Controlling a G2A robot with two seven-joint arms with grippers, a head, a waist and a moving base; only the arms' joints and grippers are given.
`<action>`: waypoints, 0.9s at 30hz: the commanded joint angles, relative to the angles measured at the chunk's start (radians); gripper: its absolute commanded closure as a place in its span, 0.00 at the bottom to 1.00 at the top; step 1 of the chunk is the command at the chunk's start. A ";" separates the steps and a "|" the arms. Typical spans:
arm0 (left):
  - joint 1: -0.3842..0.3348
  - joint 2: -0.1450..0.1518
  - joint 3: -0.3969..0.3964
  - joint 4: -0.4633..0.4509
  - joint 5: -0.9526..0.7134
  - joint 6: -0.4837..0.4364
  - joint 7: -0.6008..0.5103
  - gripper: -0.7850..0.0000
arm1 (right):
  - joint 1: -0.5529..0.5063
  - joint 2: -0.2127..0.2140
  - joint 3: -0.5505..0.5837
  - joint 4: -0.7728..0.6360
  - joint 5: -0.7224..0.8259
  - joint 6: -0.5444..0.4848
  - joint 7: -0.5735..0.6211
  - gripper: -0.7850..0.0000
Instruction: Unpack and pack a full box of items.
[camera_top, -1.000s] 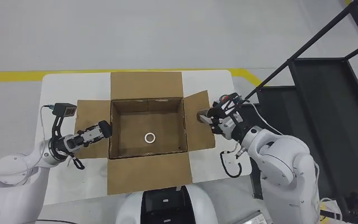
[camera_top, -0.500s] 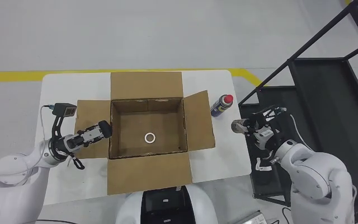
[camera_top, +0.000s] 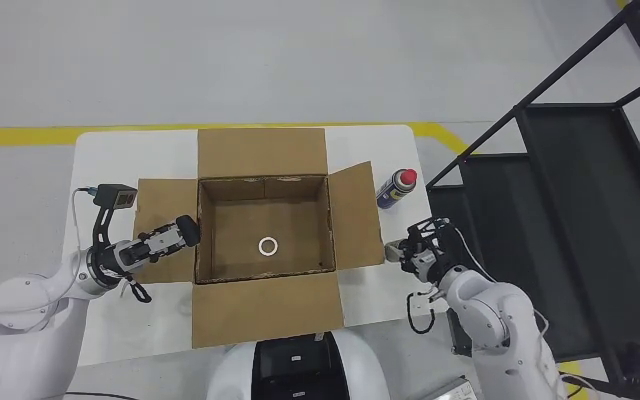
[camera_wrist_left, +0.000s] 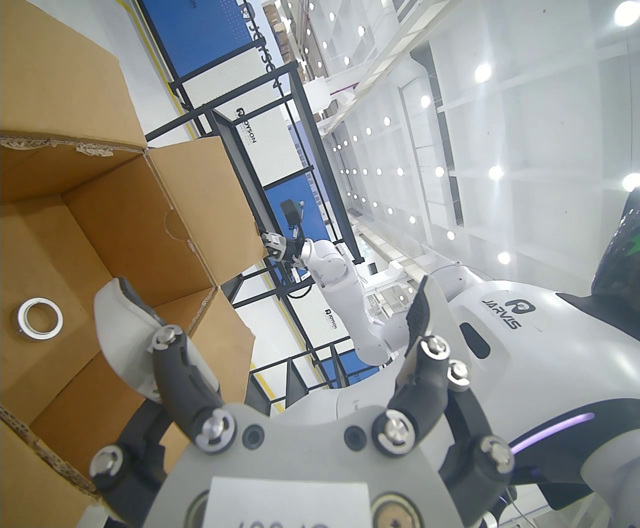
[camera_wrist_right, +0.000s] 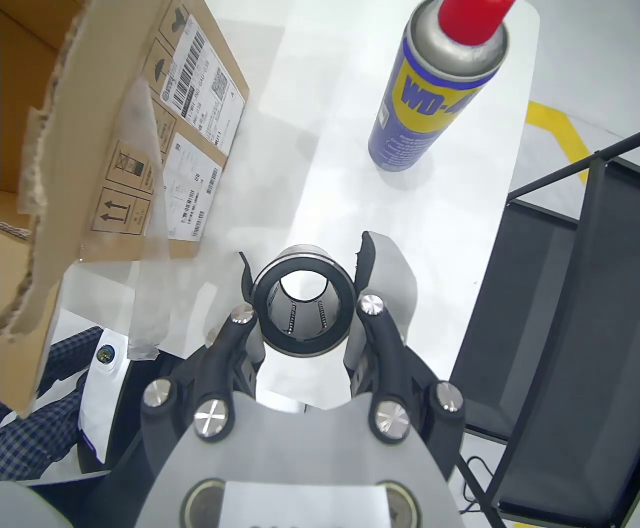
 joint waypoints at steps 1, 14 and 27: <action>0.000 0.000 0.000 0.000 0.000 0.000 0.000 0.00 | 0.006 0.001 -0.019 0.029 -0.046 0.014 -0.044 1.00; 0.000 0.000 0.000 0.000 0.000 0.000 0.000 0.00 | 0.099 0.002 -0.102 0.204 -0.223 0.168 -0.149 1.00; 0.000 0.000 0.000 0.000 0.000 0.000 0.000 0.00 | 0.244 0.004 -0.129 0.387 -0.193 0.207 -0.119 1.00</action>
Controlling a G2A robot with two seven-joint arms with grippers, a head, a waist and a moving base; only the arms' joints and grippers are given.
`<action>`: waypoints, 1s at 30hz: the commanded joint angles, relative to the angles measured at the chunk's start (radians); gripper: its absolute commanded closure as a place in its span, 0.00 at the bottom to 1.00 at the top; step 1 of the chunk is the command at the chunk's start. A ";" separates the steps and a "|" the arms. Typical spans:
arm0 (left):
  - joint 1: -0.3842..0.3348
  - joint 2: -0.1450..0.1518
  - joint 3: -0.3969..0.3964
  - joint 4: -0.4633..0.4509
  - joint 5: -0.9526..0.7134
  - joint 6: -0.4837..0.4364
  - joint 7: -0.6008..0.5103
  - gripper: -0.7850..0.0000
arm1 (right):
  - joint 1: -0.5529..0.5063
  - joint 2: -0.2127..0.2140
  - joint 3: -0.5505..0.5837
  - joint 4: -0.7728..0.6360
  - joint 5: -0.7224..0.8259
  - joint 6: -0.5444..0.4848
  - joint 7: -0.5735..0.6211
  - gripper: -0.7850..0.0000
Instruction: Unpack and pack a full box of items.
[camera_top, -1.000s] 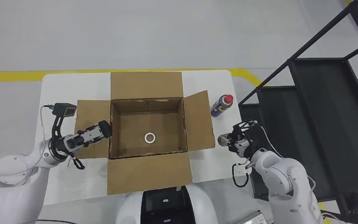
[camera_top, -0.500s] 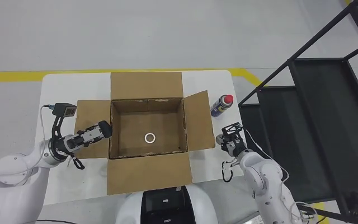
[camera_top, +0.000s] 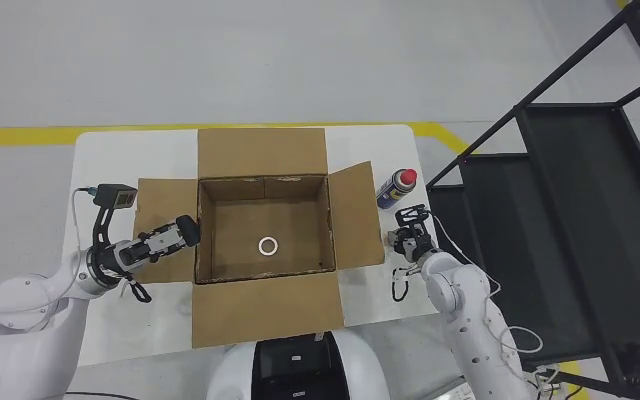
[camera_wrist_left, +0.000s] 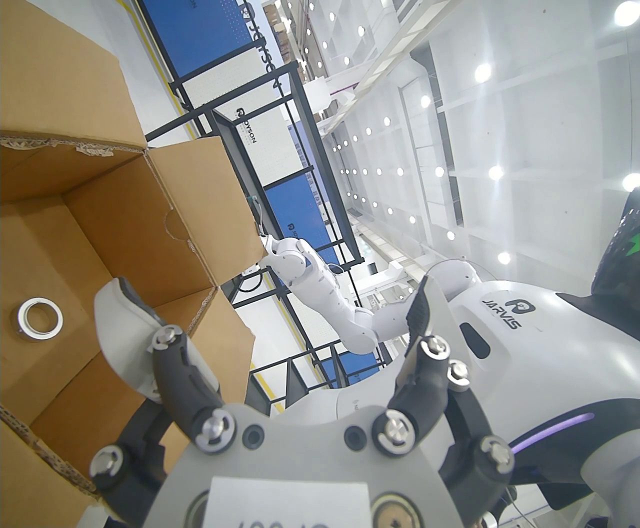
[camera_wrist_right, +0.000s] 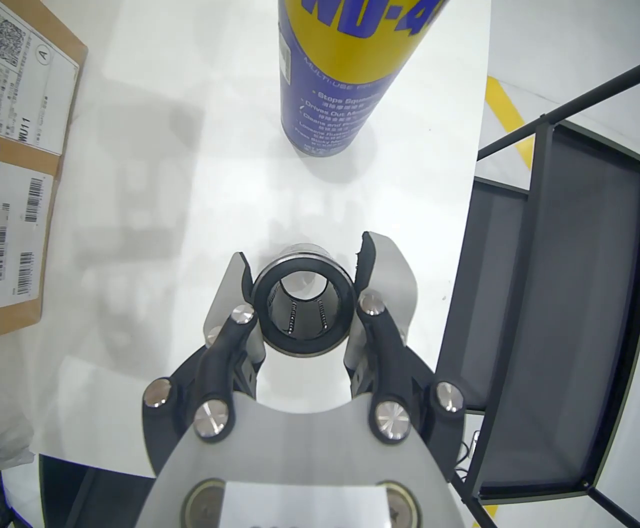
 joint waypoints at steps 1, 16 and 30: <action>0.000 0.000 0.000 0.000 0.000 0.000 0.000 0.00 | 0.009 0.000 -0.002 0.016 0.007 0.006 -0.001 1.00; 0.000 0.000 0.000 0.000 0.000 0.000 0.000 0.00 | 0.032 0.005 -0.004 0.058 0.064 0.033 -0.018 0.00; 0.000 0.000 0.000 0.000 0.000 0.000 0.000 0.00 | -0.124 0.013 0.060 -0.227 0.100 0.082 -0.131 0.00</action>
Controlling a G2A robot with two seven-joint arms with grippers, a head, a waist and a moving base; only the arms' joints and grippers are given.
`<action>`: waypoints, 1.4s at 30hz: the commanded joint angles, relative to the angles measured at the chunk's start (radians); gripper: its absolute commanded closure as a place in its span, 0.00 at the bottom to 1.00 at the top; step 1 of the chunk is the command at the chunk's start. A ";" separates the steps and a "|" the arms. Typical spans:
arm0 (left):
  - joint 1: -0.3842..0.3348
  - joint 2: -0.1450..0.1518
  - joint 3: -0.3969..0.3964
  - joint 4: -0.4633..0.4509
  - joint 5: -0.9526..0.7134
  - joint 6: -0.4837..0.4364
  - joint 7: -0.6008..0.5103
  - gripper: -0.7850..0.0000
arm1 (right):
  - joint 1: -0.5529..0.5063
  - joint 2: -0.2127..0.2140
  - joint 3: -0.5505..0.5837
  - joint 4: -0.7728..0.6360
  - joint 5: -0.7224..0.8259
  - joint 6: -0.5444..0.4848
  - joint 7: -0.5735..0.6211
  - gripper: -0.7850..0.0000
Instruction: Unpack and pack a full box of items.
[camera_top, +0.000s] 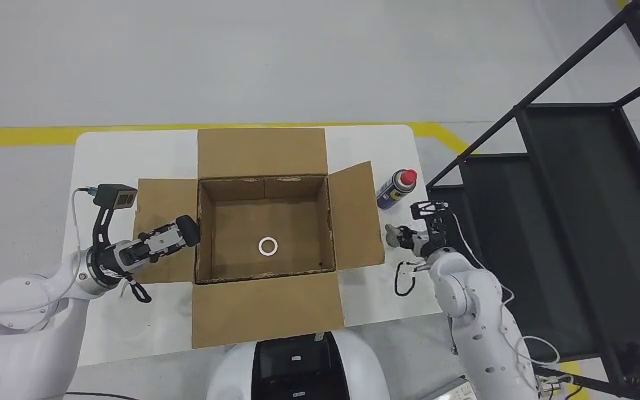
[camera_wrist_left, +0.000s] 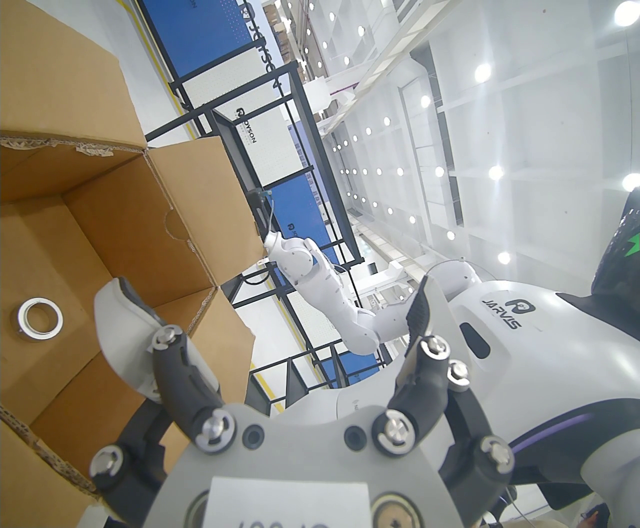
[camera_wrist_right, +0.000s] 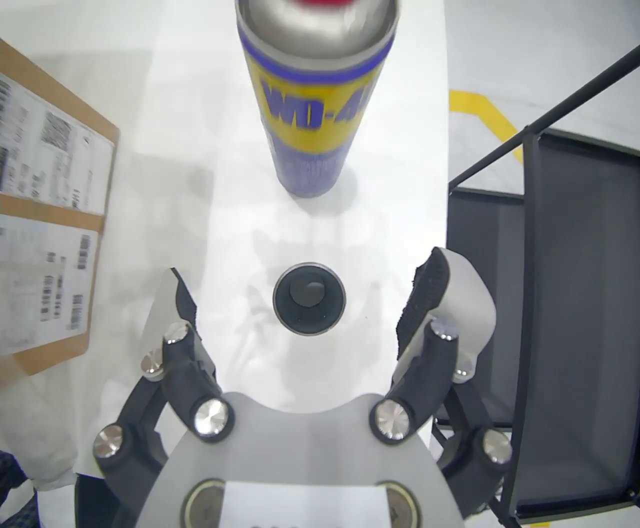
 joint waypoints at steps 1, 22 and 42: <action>0.000 0.000 0.000 0.000 0.000 0.000 0.000 0.00 | -0.051 0.000 0.015 -0.091 -0.005 0.024 -0.048 0.00; 0.000 0.000 0.000 0.000 0.000 0.000 0.000 0.00 | 0.102 -0.016 -0.429 -0.250 -0.239 -0.157 -0.129 0.00; 0.000 0.000 0.000 0.000 0.000 0.000 0.000 0.00 | 0.248 -0.044 -0.546 -0.083 -0.107 -0.101 -0.022 0.00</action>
